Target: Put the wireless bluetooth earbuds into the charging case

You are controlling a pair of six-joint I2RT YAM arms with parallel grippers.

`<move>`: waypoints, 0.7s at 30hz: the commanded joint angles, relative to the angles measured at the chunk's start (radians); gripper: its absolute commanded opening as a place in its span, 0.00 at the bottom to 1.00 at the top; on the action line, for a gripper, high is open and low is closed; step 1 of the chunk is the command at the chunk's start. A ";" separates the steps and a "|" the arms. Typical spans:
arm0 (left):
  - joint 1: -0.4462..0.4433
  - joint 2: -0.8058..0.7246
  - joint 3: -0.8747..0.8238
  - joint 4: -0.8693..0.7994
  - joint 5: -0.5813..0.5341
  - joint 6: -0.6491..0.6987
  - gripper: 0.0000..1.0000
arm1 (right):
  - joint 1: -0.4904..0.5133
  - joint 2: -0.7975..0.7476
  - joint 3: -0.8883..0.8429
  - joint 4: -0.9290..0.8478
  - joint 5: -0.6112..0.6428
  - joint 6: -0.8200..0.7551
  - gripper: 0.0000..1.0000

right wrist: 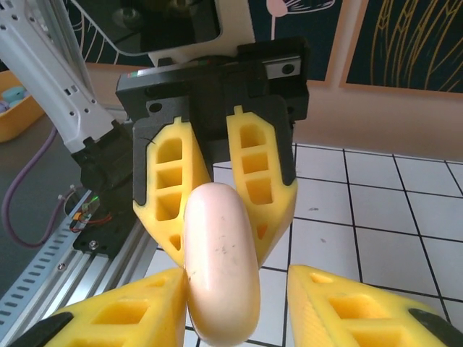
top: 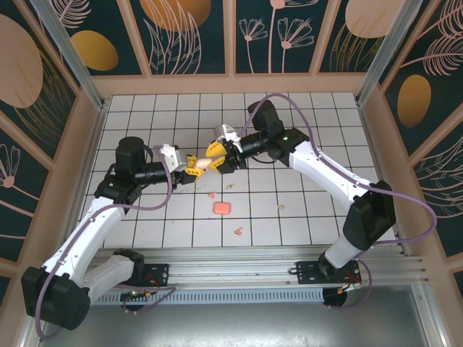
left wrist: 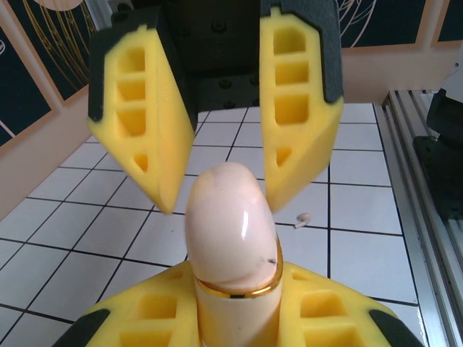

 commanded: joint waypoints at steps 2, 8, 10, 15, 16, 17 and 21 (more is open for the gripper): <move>-0.005 -0.007 -0.011 -0.005 0.039 0.021 0.16 | -0.023 -0.034 -0.007 0.084 -0.017 0.029 0.40; -0.004 0.005 -0.014 0.024 0.043 -0.012 0.18 | -0.025 -0.032 -0.017 0.086 -0.007 0.029 0.41; -0.004 0.008 -0.018 0.038 0.052 -0.023 0.18 | -0.025 -0.030 -0.018 0.086 -0.005 0.031 0.40; -0.004 0.007 -0.052 0.115 0.074 -0.077 0.18 | -0.027 -0.033 -0.019 0.094 -0.007 0.039 0.41; -0.005 0.007 -0.059 0.133 0.077 -0.088 0.18 | -0.029 -0.033 -0.019 0.098 -0.009 0.043 0.41; -0.004 0.006 -0.067 0.154 0.077 -0.101 0.18 | -0.030 -0.034 -0.021 0.100 -0.006 0.047 0.41; -0.004 0.000 -0.125 0.291 0.079 -0.183 0.18 | -0.030 -0.039 -0.028 0.114 0.014 0.059 0.41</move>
